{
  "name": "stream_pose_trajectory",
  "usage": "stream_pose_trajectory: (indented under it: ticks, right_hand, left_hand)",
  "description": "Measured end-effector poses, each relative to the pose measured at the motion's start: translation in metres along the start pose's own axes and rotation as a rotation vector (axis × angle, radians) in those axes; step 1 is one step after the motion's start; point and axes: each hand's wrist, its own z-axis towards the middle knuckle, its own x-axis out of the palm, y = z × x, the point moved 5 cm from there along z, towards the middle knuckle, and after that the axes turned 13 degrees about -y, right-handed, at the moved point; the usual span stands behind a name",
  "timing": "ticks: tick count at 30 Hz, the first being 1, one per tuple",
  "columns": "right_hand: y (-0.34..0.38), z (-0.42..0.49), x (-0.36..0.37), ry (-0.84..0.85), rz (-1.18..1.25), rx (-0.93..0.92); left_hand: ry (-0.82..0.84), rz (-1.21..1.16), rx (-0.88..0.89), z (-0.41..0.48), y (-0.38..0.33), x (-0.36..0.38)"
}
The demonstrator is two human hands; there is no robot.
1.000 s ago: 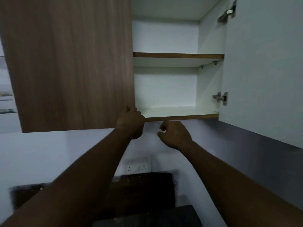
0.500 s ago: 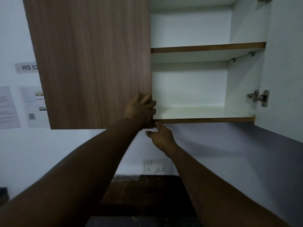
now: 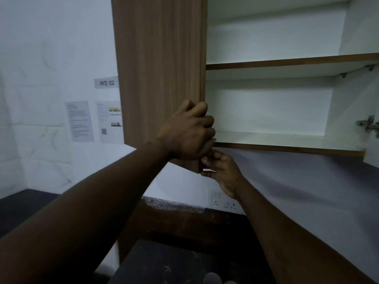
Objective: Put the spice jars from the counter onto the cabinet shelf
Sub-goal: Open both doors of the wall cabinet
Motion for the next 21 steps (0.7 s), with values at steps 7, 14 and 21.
stream_pose_trajectory:
  ticks: [7,14,21]
  right_hand:
    - [0.008,-0.025,0.066,0.164,0.158,0.032]
    - [0.028,-0.040,0.148,0.235,0.095,-0.090]
    - [0.030,-0.057,0.237,0.191,-0.100,-0.187]
  left_hand:
    - [-0.066,0.134,-0.118,-0.031,0.003,-0.063]
    - [-0.159,0.267,-0.230,-0.076,0.037,-0.131]
    - [0.062,0.289,-0.530,-0.146,0.084,-0.178]
